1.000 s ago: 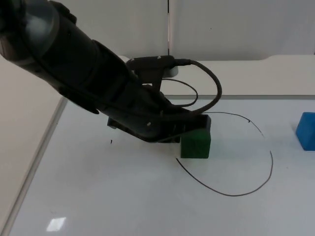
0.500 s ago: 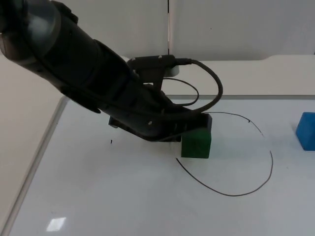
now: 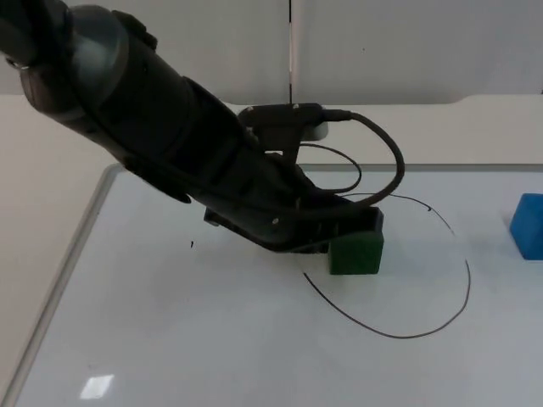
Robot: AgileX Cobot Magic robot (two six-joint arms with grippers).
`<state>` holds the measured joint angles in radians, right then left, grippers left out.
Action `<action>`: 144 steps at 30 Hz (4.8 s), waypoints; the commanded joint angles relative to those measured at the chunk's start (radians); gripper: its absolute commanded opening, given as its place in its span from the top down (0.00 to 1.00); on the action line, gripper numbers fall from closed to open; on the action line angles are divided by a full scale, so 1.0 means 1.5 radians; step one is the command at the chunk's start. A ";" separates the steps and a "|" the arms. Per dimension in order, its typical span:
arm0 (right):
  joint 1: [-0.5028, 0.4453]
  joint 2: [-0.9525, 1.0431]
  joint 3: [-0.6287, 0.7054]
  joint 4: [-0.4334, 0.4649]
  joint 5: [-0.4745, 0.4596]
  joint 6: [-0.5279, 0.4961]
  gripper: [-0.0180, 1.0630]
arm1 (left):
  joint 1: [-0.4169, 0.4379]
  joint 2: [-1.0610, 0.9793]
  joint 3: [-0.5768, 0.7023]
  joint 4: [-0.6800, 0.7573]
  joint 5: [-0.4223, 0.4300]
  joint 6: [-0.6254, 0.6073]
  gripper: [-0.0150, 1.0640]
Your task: Push the two cubes into the marked area.
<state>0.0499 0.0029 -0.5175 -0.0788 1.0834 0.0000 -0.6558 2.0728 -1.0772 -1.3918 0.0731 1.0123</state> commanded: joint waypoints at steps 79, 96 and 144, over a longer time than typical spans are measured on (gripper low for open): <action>-0.003 -0.002 0.002 0.002 -0.005 -0.006 0.01 | 0.254 -0.845 0.238 0.710 0.285 -0.451 0.99; -0.003 -0.002 0.002 0.002 -0.005 -0.006 0.01 | 0.254 -1.021 0.257 0.768 0.459 -0.493 0.99; -0.003 0.092 -0.073 -0.019 -0.025 0.031 0.01 | 0.254 -1.382 0.388 0.870 0.669 -0.644 0.99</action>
<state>0.0499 0.1304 -0.6186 -0.1004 1.0610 0.0479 -0.2764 0.0046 -0.5011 -0.0907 1.0846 0.0585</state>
